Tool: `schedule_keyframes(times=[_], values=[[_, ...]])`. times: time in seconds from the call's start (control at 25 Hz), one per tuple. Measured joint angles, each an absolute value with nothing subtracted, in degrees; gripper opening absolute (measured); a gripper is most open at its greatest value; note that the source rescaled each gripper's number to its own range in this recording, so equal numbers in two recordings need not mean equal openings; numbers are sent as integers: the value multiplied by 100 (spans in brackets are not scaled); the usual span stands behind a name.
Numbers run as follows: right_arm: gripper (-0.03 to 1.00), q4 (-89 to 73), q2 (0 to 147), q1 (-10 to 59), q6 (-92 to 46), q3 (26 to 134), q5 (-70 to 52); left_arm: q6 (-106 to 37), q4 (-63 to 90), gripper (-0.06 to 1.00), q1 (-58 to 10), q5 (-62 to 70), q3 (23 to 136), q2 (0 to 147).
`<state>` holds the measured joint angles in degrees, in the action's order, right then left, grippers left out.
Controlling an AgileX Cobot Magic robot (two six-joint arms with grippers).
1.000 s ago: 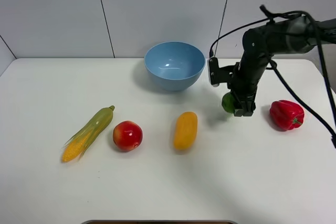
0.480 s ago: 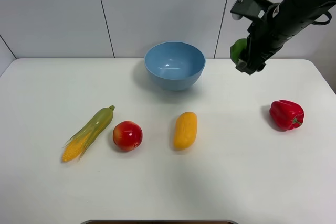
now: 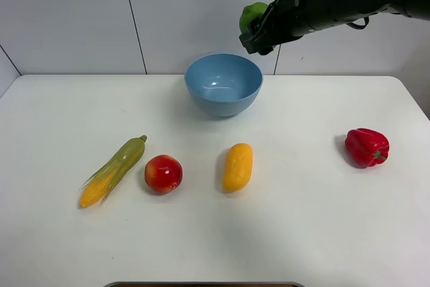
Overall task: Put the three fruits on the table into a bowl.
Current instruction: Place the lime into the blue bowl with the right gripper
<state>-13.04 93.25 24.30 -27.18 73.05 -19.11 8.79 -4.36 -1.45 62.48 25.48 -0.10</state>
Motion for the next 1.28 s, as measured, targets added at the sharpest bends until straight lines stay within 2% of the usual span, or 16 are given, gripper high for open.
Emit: schedule_keyframes(times=[0.52, 0.92, 1.28], values=[[26, -1342, 10807, 2436, -2319, 7317, 32, 879, -436, 100, -145, 6248, 2548, -10], [26, -1344, 11986, 2447, -2278, 8316, 134, 879, -436, 100, -145, 6248, 2548, -10], [26, -1344, 12376, 2504, -2273, 8373, 80, 879, -436, 100, -145, 6248, 2548, -10]])
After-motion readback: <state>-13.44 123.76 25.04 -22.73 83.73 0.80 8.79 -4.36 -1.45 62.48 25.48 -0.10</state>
